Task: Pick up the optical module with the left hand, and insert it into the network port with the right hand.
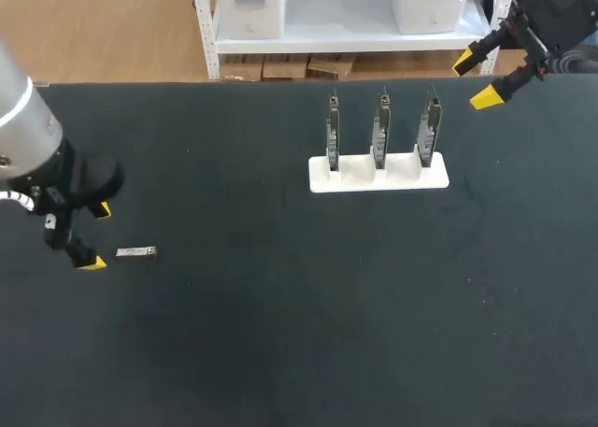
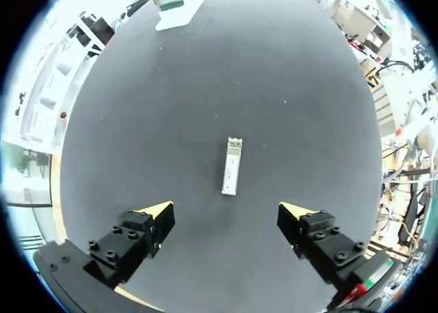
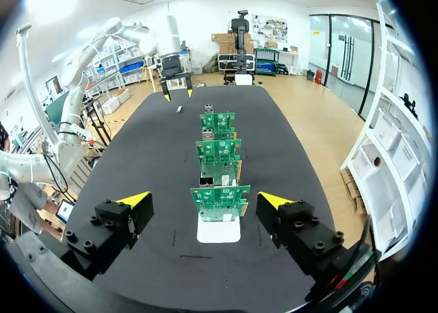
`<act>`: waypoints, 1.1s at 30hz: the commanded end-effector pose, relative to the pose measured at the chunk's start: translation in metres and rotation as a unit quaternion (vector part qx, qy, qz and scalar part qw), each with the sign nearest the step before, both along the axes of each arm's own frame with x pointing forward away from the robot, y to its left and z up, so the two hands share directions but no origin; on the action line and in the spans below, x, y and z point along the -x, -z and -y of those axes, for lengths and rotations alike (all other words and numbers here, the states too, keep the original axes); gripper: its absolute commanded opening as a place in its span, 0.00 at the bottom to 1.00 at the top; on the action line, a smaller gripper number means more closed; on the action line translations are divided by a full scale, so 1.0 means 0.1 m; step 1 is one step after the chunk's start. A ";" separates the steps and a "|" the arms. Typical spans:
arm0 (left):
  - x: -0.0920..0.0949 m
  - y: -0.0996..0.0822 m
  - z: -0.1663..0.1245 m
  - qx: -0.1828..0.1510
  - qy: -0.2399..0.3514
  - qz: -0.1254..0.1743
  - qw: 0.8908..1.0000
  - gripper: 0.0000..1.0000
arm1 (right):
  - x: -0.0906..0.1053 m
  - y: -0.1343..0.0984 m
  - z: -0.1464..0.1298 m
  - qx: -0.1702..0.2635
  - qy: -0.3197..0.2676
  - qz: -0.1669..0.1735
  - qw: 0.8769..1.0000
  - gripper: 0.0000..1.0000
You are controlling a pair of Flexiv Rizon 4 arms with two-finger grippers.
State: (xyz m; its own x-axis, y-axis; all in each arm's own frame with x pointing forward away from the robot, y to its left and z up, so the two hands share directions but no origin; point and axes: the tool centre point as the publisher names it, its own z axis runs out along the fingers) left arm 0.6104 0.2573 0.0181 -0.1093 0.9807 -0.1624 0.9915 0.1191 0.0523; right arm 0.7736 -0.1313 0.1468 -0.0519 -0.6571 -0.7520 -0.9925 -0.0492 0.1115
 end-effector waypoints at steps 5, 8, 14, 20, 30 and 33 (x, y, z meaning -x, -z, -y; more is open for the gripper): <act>0.16 0.05 0.04 0.021 0.021 0.033 0.999 1.00 | 0.01 0.00 0.00 0.000 0.001 0.001 1.000 1.00; 0.17 0.07 0.06 0.016 0.025 0.037 0.999 1.00 | 0.01 0.00 0.00 0.000 0.001 0.001 1.000 1.00; 0.17 0.08 0.10 -0.005 0.006 0.024 1.000 1.00 | 0.01 0.00 0.00 0.000 0.001 0.001 1.000 1.00; 0.14 0.08 0.13 -0.049 -0.028 0.003 0.998 1.00 | 0.01 0.00 0.00 0.000 0.001 0.001 1.000 1.00; 0.15 0.10 0.19 -0.052 -0.025 0.002 0.998 1.00 | 0.01 0.00 0.00 0.000 0.001 0.001 1.000 1.00; 0.15 0.14 0.20 -0.040 -0.022 0.003 0.999 1.00 | 0.01 0.00 0.00 0.000 0.001 0.001 1.000 1.00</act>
State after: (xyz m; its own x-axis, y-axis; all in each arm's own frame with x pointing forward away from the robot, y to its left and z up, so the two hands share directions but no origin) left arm 0.5936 0.2361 0.0088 -0.1539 0.9852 -0.0751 0.9847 0.1592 0.0704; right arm 0.7736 -0.1313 0.1468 -0.0518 -0.6571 -0.7520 -0.9925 -0.0493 0.1115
